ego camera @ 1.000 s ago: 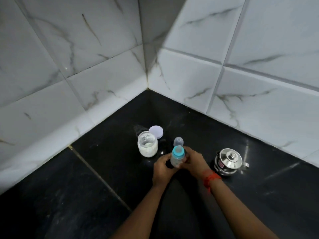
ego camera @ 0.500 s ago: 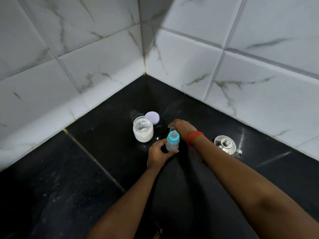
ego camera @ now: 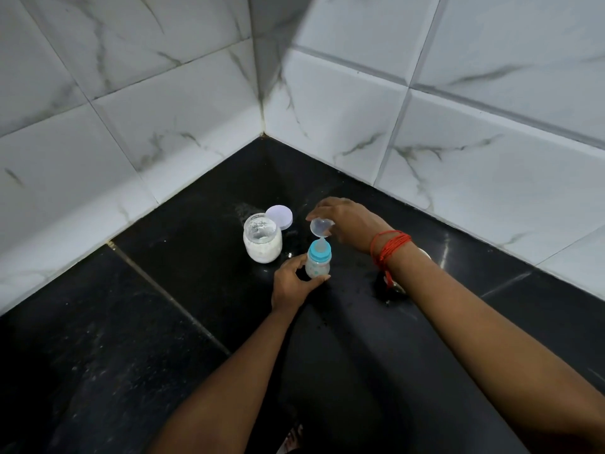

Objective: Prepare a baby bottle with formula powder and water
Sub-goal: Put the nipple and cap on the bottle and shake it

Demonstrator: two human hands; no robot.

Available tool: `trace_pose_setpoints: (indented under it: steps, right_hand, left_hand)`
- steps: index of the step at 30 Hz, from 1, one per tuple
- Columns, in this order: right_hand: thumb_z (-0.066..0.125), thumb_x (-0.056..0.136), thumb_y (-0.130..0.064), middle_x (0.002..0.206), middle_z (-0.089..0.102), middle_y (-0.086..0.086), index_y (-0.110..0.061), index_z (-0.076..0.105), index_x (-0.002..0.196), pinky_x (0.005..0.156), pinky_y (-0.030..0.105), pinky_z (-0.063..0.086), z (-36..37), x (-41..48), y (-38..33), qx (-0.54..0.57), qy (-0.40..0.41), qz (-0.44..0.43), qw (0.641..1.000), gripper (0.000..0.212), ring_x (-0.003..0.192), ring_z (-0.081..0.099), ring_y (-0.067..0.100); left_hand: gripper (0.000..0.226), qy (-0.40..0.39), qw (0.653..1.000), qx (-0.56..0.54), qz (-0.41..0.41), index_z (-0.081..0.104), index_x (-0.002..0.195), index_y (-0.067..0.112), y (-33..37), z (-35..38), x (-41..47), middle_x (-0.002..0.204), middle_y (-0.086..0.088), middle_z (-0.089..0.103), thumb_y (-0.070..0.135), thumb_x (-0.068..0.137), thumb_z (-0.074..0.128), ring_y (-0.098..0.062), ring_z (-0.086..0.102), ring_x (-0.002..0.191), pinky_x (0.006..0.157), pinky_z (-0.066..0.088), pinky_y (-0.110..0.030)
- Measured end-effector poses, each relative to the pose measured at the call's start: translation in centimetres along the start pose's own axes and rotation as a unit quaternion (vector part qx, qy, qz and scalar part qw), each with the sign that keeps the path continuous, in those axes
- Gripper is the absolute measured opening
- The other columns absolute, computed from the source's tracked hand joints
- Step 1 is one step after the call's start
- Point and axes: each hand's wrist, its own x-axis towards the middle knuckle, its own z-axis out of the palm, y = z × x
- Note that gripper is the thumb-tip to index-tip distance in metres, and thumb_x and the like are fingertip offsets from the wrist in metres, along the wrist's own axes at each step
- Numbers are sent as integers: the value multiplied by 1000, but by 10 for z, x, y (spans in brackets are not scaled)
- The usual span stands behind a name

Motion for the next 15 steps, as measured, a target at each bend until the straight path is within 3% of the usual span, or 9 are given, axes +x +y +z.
trace_pose_setpoints:
  steps: [3,7,12,15]
  right_hand:
    - [66,81,6,134,59,3,-23,63,131,103,39,48,-7,4,-2,5,15,-8,1000,57,122,56,22]
    - [62,89,-8,130,63,6,-19,66,128,102,41,48,2,1,-12,-9,-59,-32,998,41,120,59,23]
    - [60,90,-7,135,59,3,-24,64,131,104,38,46,15,-4,-14,-23,-101,0,995,45,123,57,22]
    - [59,91,-4,138,57,5,-25,60,135,104,39,46,19,-1,-16,-54,-111,-3,992,48,125,56,23]
  left_hand:
    - [64,0,1000,-4,3,74,121,13,0,-1,1,117,1,76,35,66,98,-11,68,106,99,55,-31]
    - [61,-3,1000,-7,8,75,119,13,-1,0,1,114,3,76,32,67,98,-9,69,103,96,56,-28]
    - [54,0,1000,-12,17,76,114,18,0,0,0,104,13,73,32,66,98,-2,67,97,90,53,-21]
    - [56,-2,1000,-18,22,76,116,18,3,-2,-1,105,13,72,32,67,98,-5,68,100,91,55,-23]
